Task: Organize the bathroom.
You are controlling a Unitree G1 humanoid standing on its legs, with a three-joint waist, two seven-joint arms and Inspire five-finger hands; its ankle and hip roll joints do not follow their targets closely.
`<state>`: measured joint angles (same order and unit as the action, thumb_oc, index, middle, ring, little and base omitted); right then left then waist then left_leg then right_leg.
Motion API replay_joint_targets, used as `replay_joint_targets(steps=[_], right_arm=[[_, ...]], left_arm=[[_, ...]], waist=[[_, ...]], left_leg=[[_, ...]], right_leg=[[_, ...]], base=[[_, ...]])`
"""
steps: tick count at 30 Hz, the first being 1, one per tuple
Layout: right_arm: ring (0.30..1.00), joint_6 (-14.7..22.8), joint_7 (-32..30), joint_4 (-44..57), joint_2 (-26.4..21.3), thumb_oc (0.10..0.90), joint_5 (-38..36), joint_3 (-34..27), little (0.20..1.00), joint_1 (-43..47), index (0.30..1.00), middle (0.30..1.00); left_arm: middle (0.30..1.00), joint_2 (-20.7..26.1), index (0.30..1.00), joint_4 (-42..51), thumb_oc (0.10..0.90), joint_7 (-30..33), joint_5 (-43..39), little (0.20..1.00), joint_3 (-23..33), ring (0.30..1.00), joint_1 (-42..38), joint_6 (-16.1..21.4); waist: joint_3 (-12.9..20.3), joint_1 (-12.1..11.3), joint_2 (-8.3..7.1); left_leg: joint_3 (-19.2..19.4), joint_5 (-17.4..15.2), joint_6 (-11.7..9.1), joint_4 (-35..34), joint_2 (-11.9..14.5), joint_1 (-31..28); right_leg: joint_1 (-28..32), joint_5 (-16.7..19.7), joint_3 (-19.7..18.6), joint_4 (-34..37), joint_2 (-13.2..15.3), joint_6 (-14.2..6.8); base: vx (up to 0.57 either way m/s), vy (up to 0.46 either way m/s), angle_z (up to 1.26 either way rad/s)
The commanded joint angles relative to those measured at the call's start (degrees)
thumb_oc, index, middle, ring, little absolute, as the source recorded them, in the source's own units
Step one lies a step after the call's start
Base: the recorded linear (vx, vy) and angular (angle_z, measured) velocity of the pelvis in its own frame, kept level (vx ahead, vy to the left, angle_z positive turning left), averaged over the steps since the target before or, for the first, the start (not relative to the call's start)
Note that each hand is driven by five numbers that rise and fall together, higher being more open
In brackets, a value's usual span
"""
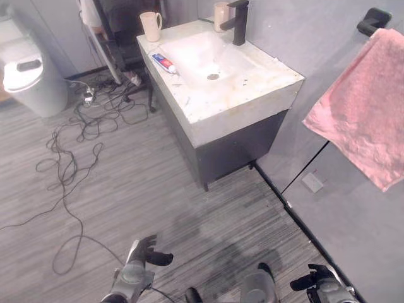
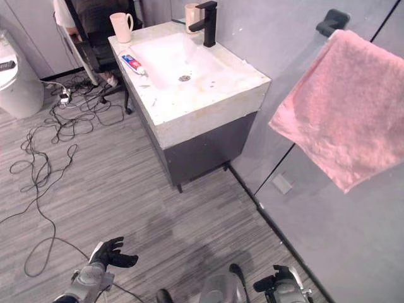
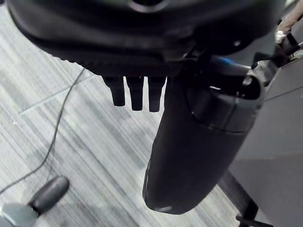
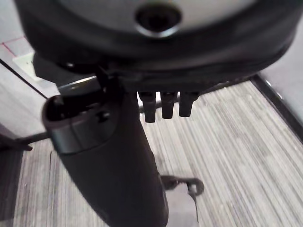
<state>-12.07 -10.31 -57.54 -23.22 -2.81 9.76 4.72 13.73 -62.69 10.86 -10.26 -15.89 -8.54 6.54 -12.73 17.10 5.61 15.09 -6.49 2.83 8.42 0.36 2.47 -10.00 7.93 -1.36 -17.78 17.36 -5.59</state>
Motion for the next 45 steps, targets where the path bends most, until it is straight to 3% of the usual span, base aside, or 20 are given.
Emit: replay_joint_targets(steps=[1,5,7,10,14,16,19,21,22,23,24,29,33,35,36,37,38,39,42,45], right_arm=[[0.900,1.18,-0.86,0.17,-3.21,0.800,1.53,1.64,0.900,0.20,0.900,0.900],[0.900,-0.93,-4.70,1.35,-1.64,0.800,-5.34,1.63,0.900,-0.70,0.900,0.900],[0.900,-1.08,-3.96,2.15,-1.27,0.800,-4.30,1.93,0.900,-0.66,0.900,0.900],[0.900,-1.18,-3.87,2.65,-0.59,0.800,-5.77,1.96,0.900,-1.06,0.900,0.900],[0.900,-0.61,-4.57,2.93,-0.31,0.800,-8.28,2.66,0.900,-0.85,0.900,0.900],[0.900,0.99,-4.45,2.43,-0.38,0.800,-10.88,3.67,0.900,-0.08,0.900,0.900],[0.900,1.36,-5.65,1.49,-0.24,0.800,-11.95,6.18,0.900,1.26,0.900,0.900],[0.900,-0.28,-6.71,1.91,-0.39,0.800,-11.80,7.90,0.900,1.31,0.900,0.900],[0.900,-0.29,-6.71,1.91,-0.39,0.800,-11.81,7.90,0.900,1.31,0.900,0.900],[0.900,-2.23,-8.14,2.45,-0.34,0.800,-12.60,9.21,0.900,0.78,0.900,0.900],[0.900,-3.18,-8.97,2.60,-0.21,0.800,-13.56,9.75,0.900,0.52,0.900,0.900],[0.900,-4.89,-8.83,1.72,0.62,0.800,-10.12,9.42,0.900,0.89,0.900,0.900],[0.900,-4.10,-5.44,1.63,-0.29,0.800,-3.78,7.25,0.900,1.33,0.900,0.900],[0.900,-2.90,-1.96,2.42,-1.21,0.800,1.73,5.32,0.900,1.08,0.900,0.900],[0.900,-2.12,-0.26,3.61,-1.90,0.800,3.67,4.42,0.900,0.24,0.900,0.900],[0.900,-2.10,-0.13,3.76,-1.99,0.800,3.71,4.31,0.900,0.15,0.900,0.900],[0.900,-1.47,1.82,4.95,-3.27,0.800,4.29,3.18,0.900,-0.78,0.900,0.900],[0.900,-1.63,2.20,4.97,-3.55,0.800,4.26,3.16,0.900,-0.72,0.900,0.900],[0.900,-1.78,1.96,2.35,-3.86,0.800,1.88,3.18,0.900,0.58,0.900,0.900],[0.900,-1.25,1.97,0.35,-3.53,0.800,1.32,1.65,0.900,0.61,0.900,0.900]], left_arm=[[0.900,4.61,0.900,3.62,0.800,1.09,-0.86,0.900,2.39,0.900,2.54,-0.29],[0.900,4.40,0.900,4.44,0.800,-1.50,7.15,0.900,1.53,0.900,3.00,-1.15],[0.900,4.10,0.900,5.58,0.800,0.42,6.00,0.900,0.68,0.900,2.93,-3.23],[0.900,3.03,0.900,5.20,0.800,2.31,7.09,0.900,1.26,0.900,2.42,-3.11],[0.900,3.15,0.900,4.66,0.800,1.24,7.62,0.900,1.83,0.900,2.52,-0.10],[0.900,3.73,0.900,4.45,0.800,0.30,8.91,0.900,2.28,0.900,3.09,2.48],[0.900,3.01,0.900,2.84,0.800,-0.66,10.93,0.900,3.50,0.900,3.99,5.52],[0.900,2.51,0.900,2.37,0.800,-1.44,10.61,0.900,3.59,0.900,4.29,5.39],[0.900,2.50,0.900,2.37,0.800,-1.44,10.61,0.900,3.59,0.900,4.29,5.39],[0.900,2.09,0.900,1.53,0.800,-2.14,11.42,0.900,3.66,0.900,4.68,5.28],[0.900,1.96,0.900,0.99,0.800,-2.52,12.29,0.900,3.96,0.900,5.02,4.85],[0.900,1.17,0.900,-1.46,0.800,-2.11,12.52,0.900,5.32,0.900,7.05,4.57],[0.900,1.26,0.900,-1.82,0.800,-1.52,8.49,0.900,6.23,0.900,6.70,3.36],[0.900,1.34,0.900,-1.61,0.800,-1.34,4.45,0.900,6.30,0.900,5.67,0.63],[0.900,1.81,0.900,-0.95,0.800,-1.26,4.05,0.900,5.84,0.900,5.55,-0.84],[0.900,1.87,0.900,-0.87,0.800,-1.17,3.98,0.900,5.79,0.900,5.53,-0.87],[0.900,3.18,0.900,0.13,0.800,-1.77,3.90,0.900,4.73,0.900,5.52,-1.97],[0.900,3.57,0.900,0.46,0.800,-1.68,3.21,0.900,4.40,0.900,5.37,-2.33],[0.900,4.51,0.900,1.47,0.800,-2.46,0.35,0.900,3.22,0.900,3.34,-3.71],[0.900,3.52,0.900,2.86,0.800,-1.30,-0.27,0.900,2.08,0.900,1.89,-5.29]], waist=[[2.16,-0.28,-1.53],[4.93,-0.33,-4.26],[6.05,-0.88,-4.27],[7.20,-0.41,-3.20],[5.90,-0.63,-3.15],[4.75,-1.33,-3.39],[4.78,-1.62,-2.99],[5.57,-1.84,-1.90],[5.53,-1.82,-1.91],[5.73,-2.30,-1.02],[5.89,-2.69,-0.83],[6.39,-4.31,0.41],[6.05,-4.57,0.66],[5.17,-3.79,0.88],[4.27,-3.45,1.23],[4.34,-3.58,1.30],[2.13,-2.68,1.48],[1.51,-2.46,1.51],[-0.80,-0.75,0.63],[-1.10,0.72,-1.04]], left_leg=[[-2.02,1.08,-1.47,2.23,0.99,3.35],[-3.25,4.34,-2.20,-1.60,-2.54,2.76],[-2.74,6.04,-2.62,-4.24,-3.07,3.19],[-3.42,4.77,-1.45,-3.41,-4.61,2.68],[-5.90,6.13,-3.26,14.54,-3.37,12.32],[-8.28,6.72,-3.53,12.86,-2.16,13.14],[-11.33,6.23,-2.78,2.47,0.62,7.59],[-13.51,9.54,-4.65,-2.93,4.69,5.86],[-13.52,9.59,-4.66,-3.02,4.69,5.77],[-15.62,13.66,-6.92,-4.23,8.22,5.87],[-16.77,14.53,-7.52,-4.59,9.42,5.76],[-14.52,13.72,-8.01,-7.08,10.41,4.59],[-10.64,10.27,-7.27,-2.81,8.83,7.19],[-8.14,6.36,-5.65,1.93,6.15,9.68],[-7.48,4.89,-4.94,2.41,5.37,9.82],[-7.28,4.83,-4.88,2.40,5.38,9.97],[-6.21,2.80,-3.46,2.31,3.97,8.79],[-6.05,2.41,-3.13,2.18,3.68,8.55],[-4.71,2.25,-2.32,0.86,0.22,7.12],[-1.65,1.26,-1.51,-0.15,-4.44,6.60]], right_leg=[[-1.37,0.03,-0.93,7.81,-3.24,-5.05],[1.92,-1.27,5.85,13.46,-11.99,-4.58],[1.81,-4.44,9.69,11.23,-15.56,-3.31],[1.54,-8.30,8.57,6.82,-17.39,-1.94],[1.87,-9.54,8.68,4.06,-16.60,0.64],[3.96,-9.60,9.35,5.00,-16.62,1.18],[4.60,-8.52,8.55,8.34,-15.53,0.72],[4.27,-7.59,7.95,10.90,-14.53,0.22],[4.34,-7.59,7.97,10.93,-14.54,0.22],[5.19,-7.59,7.62,12.91,-13.85,-0.34],[5.77,-7.69,7.73,13.51,-13.29,-0.78],[5.48,-11.28,10.87,9.73,-10.07,-2.30],[3.08,-13.33,9.10,5.57,-7.42,-3.14],[0.96,-12.12,4.82,2.28,-4.52,-3.89],[-1.63,-8.37,1.96,-2.15,-2.76,-3.36],[-2.14,-7.86,1.57,-2.45,-2.71,-3.32],[-8.82,-0.91,-1.48,-10.16,-1.77,-2.43],[-10.21,0.01,-1.78,-10.75,-1.93,-2.30],[-8.16,-1.82,0.41,3.90,-6.33,-2.95],[-8.06,1.81,5.13,15.56,-10.36,-5.36]], base=[[0.27,0.115,-0.34],[0.28,0.039,0.39],[0.18,0.036,0.69],[0.21,-0.085,-0.21],[0.12,-0.093,0.49],[0.14,-0.009,0.27],[0.21,0.145,-0.02],[0.32,0.211,-0.03],[0.44,0.183,-0.15],[0.47,0.150,-0.04],[0.61,0.202,0.01],[0.54,0.326,-0.16],[0.40,0.423,-0.85],[0.47,0.502,-0.66],[0.27,0.263,-0.53],[0.33,0.378,-0.72],[0.22,0.284,-0.60],[0.34,0.365,-0.59],[0.36,0.176,-0.35],[0.42,0.132,-0.36]])
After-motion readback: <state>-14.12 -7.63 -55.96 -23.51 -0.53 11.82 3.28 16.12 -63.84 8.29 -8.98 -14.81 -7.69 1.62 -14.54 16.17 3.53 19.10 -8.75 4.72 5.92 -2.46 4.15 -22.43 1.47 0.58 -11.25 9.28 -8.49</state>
